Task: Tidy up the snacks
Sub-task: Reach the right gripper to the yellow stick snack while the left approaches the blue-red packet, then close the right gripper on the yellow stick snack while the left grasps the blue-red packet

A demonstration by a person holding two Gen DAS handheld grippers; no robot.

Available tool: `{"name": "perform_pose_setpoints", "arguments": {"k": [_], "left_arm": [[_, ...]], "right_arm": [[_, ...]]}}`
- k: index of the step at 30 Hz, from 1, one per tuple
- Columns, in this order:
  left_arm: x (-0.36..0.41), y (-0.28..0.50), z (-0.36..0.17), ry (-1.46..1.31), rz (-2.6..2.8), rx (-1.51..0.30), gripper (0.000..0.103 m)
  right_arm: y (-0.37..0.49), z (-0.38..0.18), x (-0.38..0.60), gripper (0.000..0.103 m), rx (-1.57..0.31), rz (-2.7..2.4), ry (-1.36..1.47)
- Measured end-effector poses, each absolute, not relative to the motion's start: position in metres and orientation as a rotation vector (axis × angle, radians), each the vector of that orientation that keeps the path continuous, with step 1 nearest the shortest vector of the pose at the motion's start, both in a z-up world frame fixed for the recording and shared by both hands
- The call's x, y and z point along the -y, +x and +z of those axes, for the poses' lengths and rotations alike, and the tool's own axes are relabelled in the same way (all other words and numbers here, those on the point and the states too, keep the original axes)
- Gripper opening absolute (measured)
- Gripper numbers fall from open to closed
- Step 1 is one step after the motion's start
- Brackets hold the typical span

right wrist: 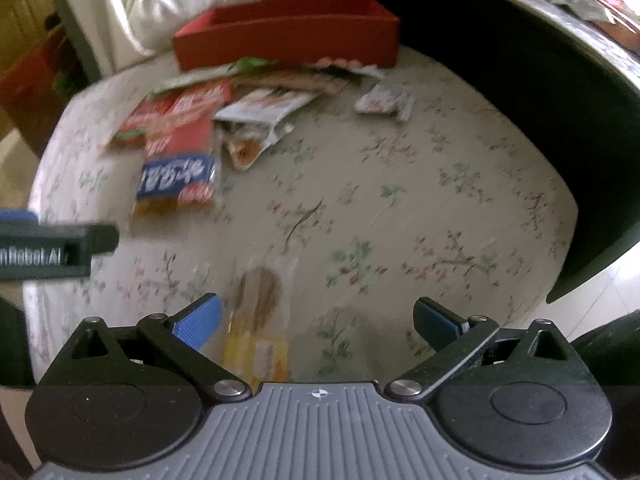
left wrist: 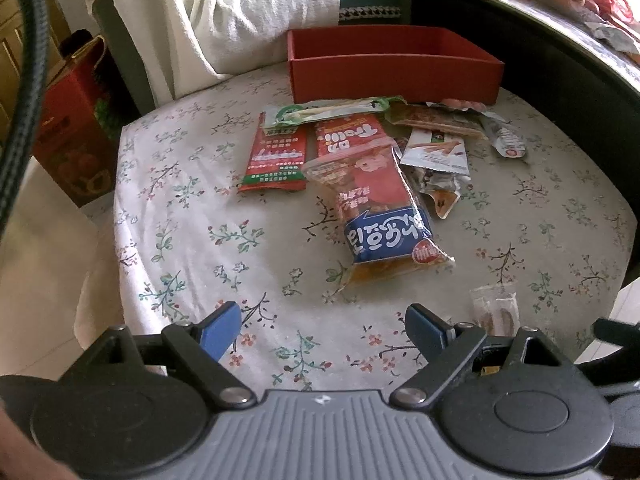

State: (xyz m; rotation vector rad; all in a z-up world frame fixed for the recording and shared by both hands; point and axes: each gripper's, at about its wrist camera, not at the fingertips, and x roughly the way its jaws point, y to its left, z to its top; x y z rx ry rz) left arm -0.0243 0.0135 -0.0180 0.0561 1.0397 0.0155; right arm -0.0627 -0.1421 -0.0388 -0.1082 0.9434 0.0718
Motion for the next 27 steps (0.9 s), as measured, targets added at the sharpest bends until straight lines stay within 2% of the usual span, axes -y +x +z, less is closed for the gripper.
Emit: {"name": "perform_pose_setpoints", "arguments": {"k": [4,9,22,25,27], "left_arm": [[-0.016,-0.025,-0.017,0.048,0.013,-1.039,0.084],[-0.016,-0.025,-0.016,0.045,0.012,-1.04,0.084],[-0.026,-0.018,-0.018,-0.013,0.009,-1.067,0.084],[-0.032,-0.013,-0.018,-0.034,0.029,-1.072,0.084],[-0.036,-0.01,-0.02,-0.051,0.044,-1.08,0.084]], "right_arm": [[-0.066,-0.049,0.133,0.097,-0.981,0.086,-0.15],[-0.062,-0.061,0.132,0.083,-1.045,0.096,-0.146],[-0.053,-0.068,0.13,0.075,-1.107,0.146,-0.103],[-0.052,-0.064,0.134,0.064,-1.116,0.146,-0.114],[-0.056,-0.061,0.134,0.046,-1.087,0.149,-0.159]]}}
